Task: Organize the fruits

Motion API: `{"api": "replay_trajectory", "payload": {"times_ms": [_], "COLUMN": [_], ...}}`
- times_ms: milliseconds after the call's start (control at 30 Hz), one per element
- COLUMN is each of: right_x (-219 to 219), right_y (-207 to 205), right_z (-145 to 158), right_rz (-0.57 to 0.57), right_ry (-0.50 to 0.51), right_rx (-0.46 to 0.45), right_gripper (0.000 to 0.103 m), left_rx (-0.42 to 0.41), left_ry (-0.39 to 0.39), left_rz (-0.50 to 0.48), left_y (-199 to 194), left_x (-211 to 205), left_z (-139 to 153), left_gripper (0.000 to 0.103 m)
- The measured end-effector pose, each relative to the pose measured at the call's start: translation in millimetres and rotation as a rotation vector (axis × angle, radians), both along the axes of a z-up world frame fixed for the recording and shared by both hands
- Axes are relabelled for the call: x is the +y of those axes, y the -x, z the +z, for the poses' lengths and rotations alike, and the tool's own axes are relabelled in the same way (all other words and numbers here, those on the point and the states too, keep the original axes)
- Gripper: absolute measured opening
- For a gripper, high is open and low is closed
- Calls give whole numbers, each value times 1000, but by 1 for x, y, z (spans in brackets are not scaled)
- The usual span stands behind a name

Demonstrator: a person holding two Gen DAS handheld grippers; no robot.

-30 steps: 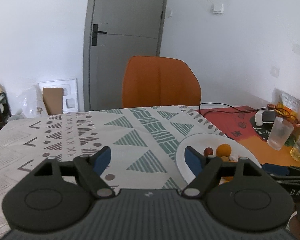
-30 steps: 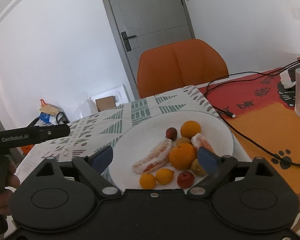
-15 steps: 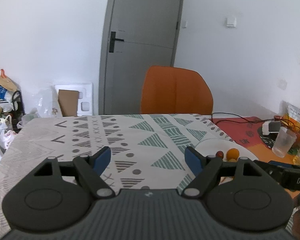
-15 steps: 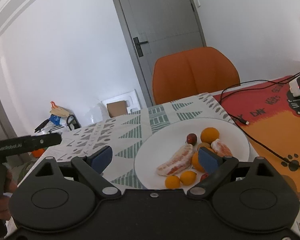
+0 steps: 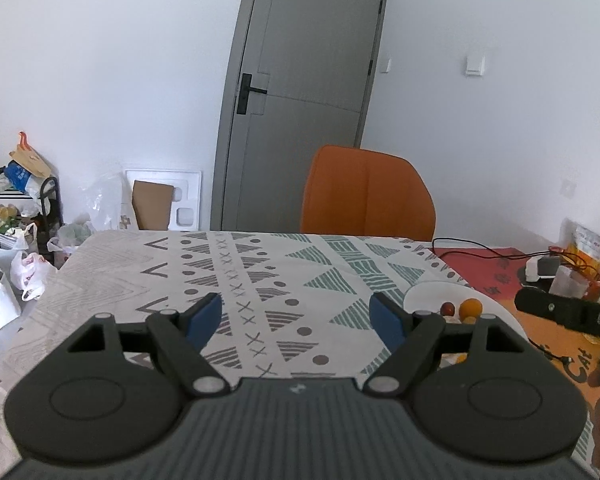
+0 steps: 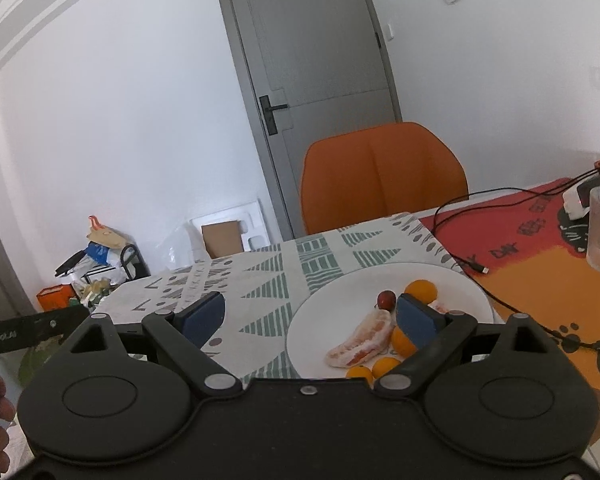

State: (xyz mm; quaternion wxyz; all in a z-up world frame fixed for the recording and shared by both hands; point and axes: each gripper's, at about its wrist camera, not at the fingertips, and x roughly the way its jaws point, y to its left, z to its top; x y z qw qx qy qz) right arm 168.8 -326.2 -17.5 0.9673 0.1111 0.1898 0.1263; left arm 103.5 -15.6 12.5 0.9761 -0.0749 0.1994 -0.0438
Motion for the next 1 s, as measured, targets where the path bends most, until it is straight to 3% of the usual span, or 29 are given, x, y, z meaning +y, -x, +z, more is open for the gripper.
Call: {"api": "replay_trajectory", "payload": {"times_ms": [133, 200, 267, 367, 733, 1000], "right_x": [3, 5, 5, -1, 11, 22], "right_y": [4, 7, 11, 19, 47, 55], "right_z": [0, -4, -8, -14, -23, -24], "right_rz": [-17, -21, -37, -32, 124, 156], "right_ry": [-9, 19, 35, 12, 69, 90], "right_rx": [6, 12, 33, 66, 149, 156], "right_gripper": [94, 103, 103, 103, 103, 103], "left_rx": [-18, -36, -43, -36, 46, 107], "left_ry": [-6, -16, -25, -31, -60, -54], "left_rz": [-16, -27, -38, -54, -13, 30], "left_y": [12, 20, 27, 36, 59, 66], "left_x": [4, 5, 6, 6, 8, 17], "left_z": [2, 2, 1, -3, -12, -16], "left_gripper": [84, 85, 87, 100, 103, 103]}}
